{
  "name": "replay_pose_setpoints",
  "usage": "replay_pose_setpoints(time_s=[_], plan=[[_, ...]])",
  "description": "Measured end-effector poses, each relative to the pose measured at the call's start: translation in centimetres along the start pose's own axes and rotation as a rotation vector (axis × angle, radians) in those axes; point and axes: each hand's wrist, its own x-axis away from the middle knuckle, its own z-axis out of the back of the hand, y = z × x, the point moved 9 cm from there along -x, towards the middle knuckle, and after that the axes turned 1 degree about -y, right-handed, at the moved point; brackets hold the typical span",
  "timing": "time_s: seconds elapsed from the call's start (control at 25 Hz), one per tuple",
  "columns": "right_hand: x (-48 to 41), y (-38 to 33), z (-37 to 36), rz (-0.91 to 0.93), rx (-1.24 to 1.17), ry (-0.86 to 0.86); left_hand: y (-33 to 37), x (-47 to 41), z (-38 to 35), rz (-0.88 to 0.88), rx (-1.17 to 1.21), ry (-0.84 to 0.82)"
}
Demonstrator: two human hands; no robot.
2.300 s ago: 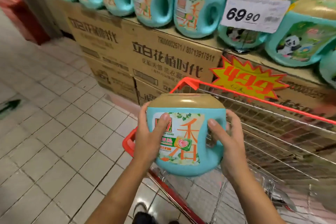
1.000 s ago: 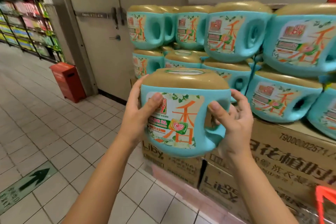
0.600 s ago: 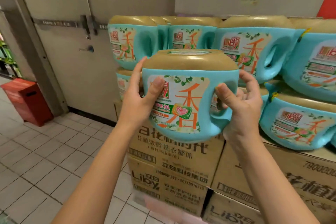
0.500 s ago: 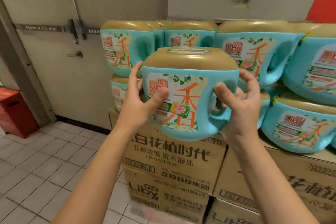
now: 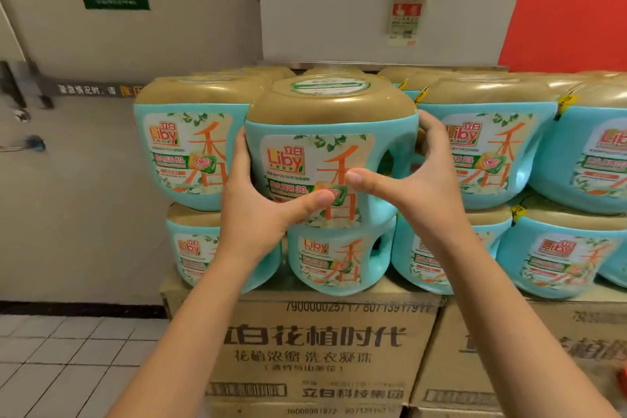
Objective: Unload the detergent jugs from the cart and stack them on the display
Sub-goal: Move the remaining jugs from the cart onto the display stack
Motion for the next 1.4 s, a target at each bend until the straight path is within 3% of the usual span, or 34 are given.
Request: replay_pose_setpoints(time_s=[0.2, 0.44, 0.72, 0.92, 1.16, 1.4], plan=[[-1.5, -0.5, -0.3, 0.044, 0.066, -0.051, -1.3, -0.7, -1.1, 0.046, -0.014, -0.018], [-1.8, 0.3, 0.8, 0.042, 0.297, 0.071, -1.3, -1.6, -1.4, 0.022, -0.296, 0.024], [-2.0, 0.8, 1.5, 0.075, 0.366, 0.201, -1.3, -1.6, -2.9, 0.036, -0.169, 0.059], [-2.1, 1.1, 1.7, 0.111, 0.49, 0.267, -0.6, -2.3, -3.2, 0.027, -0.471, 0.113], [-2.5, 1.4, 1.4, 0.123, 0.437, 0.256, -1.7, -2.2, -3.7, 0.027, -0.243, 0.082], [-2.8, 1.9, 1.0, 0.13, 0.346, 0.261, -2.0, -1.9, -3.4, -0.016, -0.2, 0.132]])
